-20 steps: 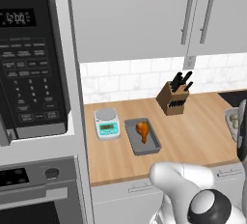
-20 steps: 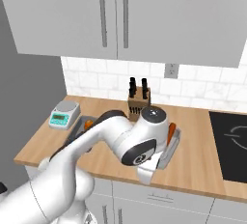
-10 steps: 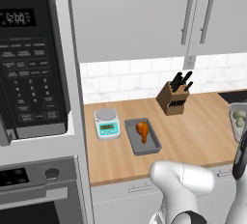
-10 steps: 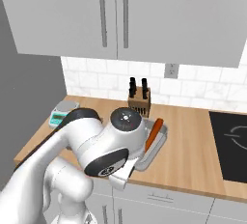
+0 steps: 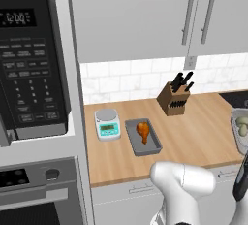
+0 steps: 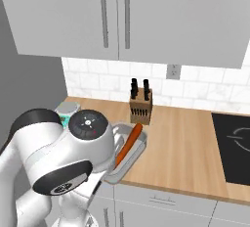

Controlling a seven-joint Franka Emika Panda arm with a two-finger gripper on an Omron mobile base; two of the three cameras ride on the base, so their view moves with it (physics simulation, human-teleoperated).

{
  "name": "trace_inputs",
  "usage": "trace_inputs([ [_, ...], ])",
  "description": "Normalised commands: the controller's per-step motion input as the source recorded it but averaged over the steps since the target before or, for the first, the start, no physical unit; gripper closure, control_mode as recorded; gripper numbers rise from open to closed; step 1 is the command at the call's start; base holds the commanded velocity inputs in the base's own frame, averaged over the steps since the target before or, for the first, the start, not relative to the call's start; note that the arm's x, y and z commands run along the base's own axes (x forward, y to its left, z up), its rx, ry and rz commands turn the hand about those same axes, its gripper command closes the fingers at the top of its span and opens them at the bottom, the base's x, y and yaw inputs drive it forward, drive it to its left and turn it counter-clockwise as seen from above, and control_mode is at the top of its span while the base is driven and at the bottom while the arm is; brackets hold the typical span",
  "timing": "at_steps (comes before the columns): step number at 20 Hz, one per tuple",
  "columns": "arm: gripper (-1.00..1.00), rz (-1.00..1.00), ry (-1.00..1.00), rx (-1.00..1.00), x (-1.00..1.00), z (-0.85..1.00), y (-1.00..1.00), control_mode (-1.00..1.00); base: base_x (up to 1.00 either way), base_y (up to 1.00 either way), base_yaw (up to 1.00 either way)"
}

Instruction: Take the meat container that has the chicken drumstick and place it on the second highest rack of the freezer. Then take the vegetable container that has the carrot and mushroom and place it on the highest rack of the freezer.

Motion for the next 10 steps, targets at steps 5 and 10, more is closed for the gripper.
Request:
trace_inputs([
  [5, 1.00, 0.00, 0.00, -0.01, -0.25, 0.02, 0.48, -1.00, 0.00, 0.00, 0.00],
  [10, 1.00, 0.00, 0.00, 0.00, 0.00, 0.00, 0.00, 1.00, 0.00, 0.01, 0.00],
])
